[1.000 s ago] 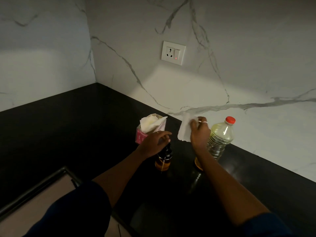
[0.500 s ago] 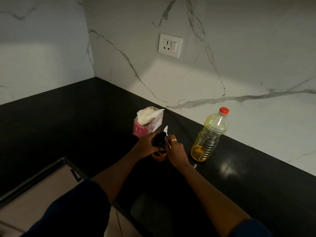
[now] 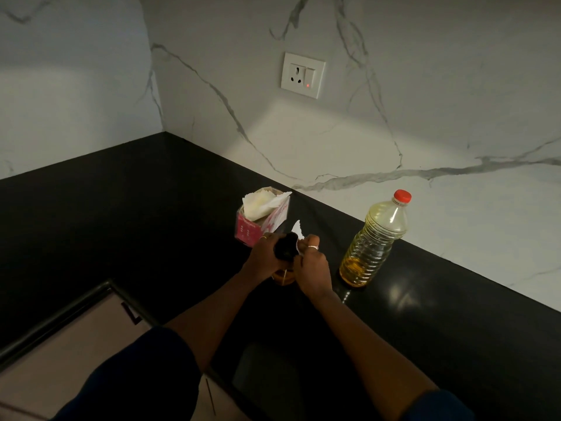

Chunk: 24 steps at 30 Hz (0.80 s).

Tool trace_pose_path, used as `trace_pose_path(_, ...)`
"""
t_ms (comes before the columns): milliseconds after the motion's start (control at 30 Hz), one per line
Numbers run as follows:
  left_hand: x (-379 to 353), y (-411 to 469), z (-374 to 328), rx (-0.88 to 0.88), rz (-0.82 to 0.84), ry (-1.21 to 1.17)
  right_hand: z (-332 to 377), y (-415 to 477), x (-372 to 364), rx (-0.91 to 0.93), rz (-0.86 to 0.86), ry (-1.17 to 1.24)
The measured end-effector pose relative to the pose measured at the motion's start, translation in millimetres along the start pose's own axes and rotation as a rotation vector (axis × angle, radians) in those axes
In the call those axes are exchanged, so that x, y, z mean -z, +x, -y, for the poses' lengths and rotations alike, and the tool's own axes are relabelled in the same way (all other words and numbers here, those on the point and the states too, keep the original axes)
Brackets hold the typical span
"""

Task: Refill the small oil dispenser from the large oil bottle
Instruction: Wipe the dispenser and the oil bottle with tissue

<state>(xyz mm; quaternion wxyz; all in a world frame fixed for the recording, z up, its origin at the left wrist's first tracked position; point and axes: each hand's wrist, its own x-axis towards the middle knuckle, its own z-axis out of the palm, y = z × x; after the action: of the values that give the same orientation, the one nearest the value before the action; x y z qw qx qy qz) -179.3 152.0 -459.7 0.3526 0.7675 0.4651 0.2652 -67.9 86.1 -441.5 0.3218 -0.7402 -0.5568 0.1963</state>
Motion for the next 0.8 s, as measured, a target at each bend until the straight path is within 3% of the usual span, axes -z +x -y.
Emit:
trace_pose_path(133,-6,6,0,0.018,-0.036,0.045,5,8,0,-0.051,0.014,0.034)
trace_pose_path(367,-20,6,-5,0.038,-0.111,0.023,-4,-9,-6,-0.028,-0.136,0.005)
trace_pose_path(467,-22,8,-3,0.052,0.003,0.067,-6,-14,-7,-0.004,-0.218,0.08)
trace_pose_path(633,-24,3,-7,0.156,-0.077,-0.156,2,-6,-2,-0.142,-0.395,0.282)
trace_pose_path(800,-28,-2,-1,0.11,-0.078,-0.205,6,1,-3,-0.167,-0.394,0.323)
